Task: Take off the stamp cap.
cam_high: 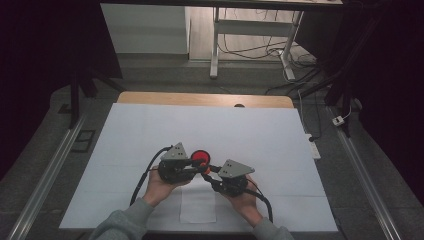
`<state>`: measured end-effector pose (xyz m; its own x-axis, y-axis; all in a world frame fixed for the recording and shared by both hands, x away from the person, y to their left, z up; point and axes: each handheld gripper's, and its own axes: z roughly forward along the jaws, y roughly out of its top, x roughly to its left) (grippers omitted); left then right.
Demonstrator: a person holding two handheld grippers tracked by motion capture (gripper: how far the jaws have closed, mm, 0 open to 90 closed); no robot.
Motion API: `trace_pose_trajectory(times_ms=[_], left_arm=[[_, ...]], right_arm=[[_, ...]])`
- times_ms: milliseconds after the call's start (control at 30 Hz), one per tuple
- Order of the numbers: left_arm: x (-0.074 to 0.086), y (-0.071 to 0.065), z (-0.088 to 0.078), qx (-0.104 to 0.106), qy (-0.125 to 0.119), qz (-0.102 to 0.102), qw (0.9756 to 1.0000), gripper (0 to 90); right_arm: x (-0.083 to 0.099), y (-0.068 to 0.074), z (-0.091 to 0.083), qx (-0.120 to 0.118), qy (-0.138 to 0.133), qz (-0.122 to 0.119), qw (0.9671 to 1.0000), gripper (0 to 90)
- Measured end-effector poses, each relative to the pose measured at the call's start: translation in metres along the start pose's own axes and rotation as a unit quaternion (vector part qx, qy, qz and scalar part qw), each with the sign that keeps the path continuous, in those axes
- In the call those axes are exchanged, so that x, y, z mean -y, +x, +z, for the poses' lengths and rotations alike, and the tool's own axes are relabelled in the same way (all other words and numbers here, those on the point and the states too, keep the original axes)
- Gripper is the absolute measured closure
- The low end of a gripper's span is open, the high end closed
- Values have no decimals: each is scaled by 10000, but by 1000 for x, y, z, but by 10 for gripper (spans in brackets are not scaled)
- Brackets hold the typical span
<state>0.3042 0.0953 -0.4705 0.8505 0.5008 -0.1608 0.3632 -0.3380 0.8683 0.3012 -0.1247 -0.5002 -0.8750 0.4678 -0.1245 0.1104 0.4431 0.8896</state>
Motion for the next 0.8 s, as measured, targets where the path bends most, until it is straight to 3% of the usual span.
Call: trace_pose_trajectory(times_ms=[400,433,500,533,567,667,800], left_arm=[[0,-1,0,-45,-10,-4,10000,731],[0,-2,-4,-312,-200,43,9993,731],[-3,8,-23,-334,-500,-134,9981,732],[-3,12,-30,-351,-536,-156,9978,731],[-1,14,-34,-387,-542,-164,9976,731],[4,16,-36,-401,-440,-158,9981,731],[4,13,-32,-320,-402,-113,9986,730]], right_arm=[[0,0,-1,13,40,-6,10000,649],[0,0,0,6,58,-15,10000,651],[8,-2,3,146,429,-160,9988,651],[14,-5,2,105,327,96,9994,651],[16,-7,1,64,214,297,9993,651],[7,-4,1,87,198,103,9997,651],[9,-3,2,84,277,73,9996,650]])
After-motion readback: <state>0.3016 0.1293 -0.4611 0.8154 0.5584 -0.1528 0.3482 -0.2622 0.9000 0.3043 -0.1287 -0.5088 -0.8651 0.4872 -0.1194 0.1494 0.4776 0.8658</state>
